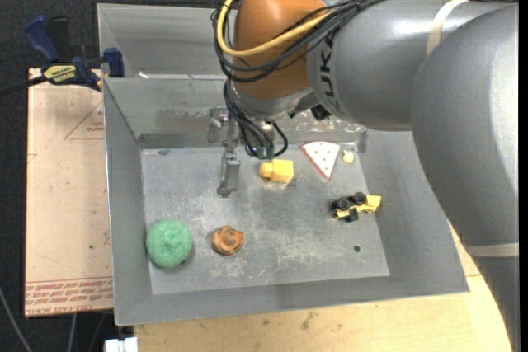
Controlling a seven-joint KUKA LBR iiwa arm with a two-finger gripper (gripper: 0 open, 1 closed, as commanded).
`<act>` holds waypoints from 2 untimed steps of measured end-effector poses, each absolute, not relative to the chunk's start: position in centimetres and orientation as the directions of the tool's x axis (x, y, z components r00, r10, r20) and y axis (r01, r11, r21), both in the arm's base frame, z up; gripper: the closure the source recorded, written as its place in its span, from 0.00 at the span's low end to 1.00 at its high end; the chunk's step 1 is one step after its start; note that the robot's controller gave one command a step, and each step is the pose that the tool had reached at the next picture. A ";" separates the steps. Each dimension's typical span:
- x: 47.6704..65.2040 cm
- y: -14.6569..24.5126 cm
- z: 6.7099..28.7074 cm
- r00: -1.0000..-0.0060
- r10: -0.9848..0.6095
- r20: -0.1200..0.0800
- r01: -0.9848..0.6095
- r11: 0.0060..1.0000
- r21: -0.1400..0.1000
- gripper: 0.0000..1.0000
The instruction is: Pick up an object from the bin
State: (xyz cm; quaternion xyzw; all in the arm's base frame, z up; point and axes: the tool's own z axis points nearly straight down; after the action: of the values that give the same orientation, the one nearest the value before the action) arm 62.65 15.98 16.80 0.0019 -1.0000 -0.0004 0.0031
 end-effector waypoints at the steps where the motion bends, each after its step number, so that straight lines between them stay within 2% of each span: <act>1: 62.8 15.9 17.3 -1.000 -0.001 -0.001 -0.001 1.000 0.002 0.00; 2: 59.8 16.8 13.7 -0.998 -0.067 -0.007 -0.067 0.998 0.001 0.00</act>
Offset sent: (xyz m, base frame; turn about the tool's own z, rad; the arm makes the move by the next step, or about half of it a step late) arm -0.0688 0.0215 -0.0774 -0.1461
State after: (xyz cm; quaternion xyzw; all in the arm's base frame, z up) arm 59.76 16.85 13.75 0.0333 -0.9994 -0.0008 -0.0036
